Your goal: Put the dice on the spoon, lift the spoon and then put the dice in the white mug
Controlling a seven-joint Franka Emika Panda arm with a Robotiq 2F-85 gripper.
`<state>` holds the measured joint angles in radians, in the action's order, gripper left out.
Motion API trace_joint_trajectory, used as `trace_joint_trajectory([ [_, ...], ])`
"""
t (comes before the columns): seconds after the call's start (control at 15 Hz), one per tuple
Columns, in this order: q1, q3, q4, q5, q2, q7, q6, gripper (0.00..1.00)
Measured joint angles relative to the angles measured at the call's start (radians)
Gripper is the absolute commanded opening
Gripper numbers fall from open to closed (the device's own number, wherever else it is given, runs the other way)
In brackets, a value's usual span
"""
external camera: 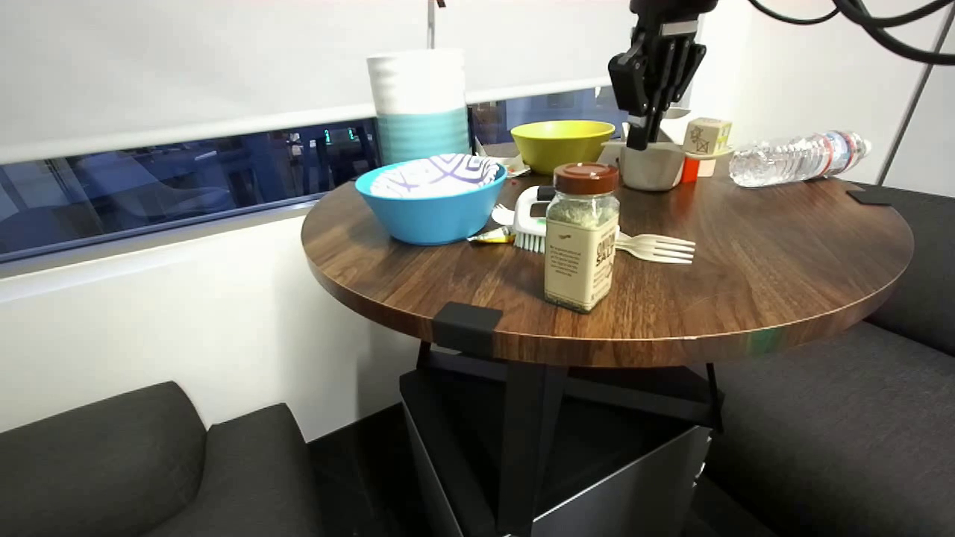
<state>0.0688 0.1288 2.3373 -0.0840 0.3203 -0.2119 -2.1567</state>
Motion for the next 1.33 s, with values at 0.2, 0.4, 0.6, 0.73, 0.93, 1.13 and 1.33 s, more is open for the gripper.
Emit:
trace_joint_trajectory([
  [0.2,-0.004,-0.010,-0.002,-0.004,0.013,0.000,-0.002,0.03],
  [0.4,-0.016,-0.019,-0.011,-0.019,0.045,0.004,-0.002,0.03],
  [0.6,-0.035,-0.037,-0.017,-0.029,0.081,0.014,-0.004,0.03],
  [0.73,-0.051,-0.051,-0.022,-0.034,0.096,0.023,-0.015,0.03],
  [0.93,-0.076,-0.069,-0.033,-0.048,0.098,0.030,-0.052,0.03],
  [1.13,-0.099,-0.081,-0.040,-0.066,0.089,0.033,-0.117,0.03],
  [1.33,-0.117,-0.086,-0.040,-0.081,0.070,0.033,-0.189,0.03],
])
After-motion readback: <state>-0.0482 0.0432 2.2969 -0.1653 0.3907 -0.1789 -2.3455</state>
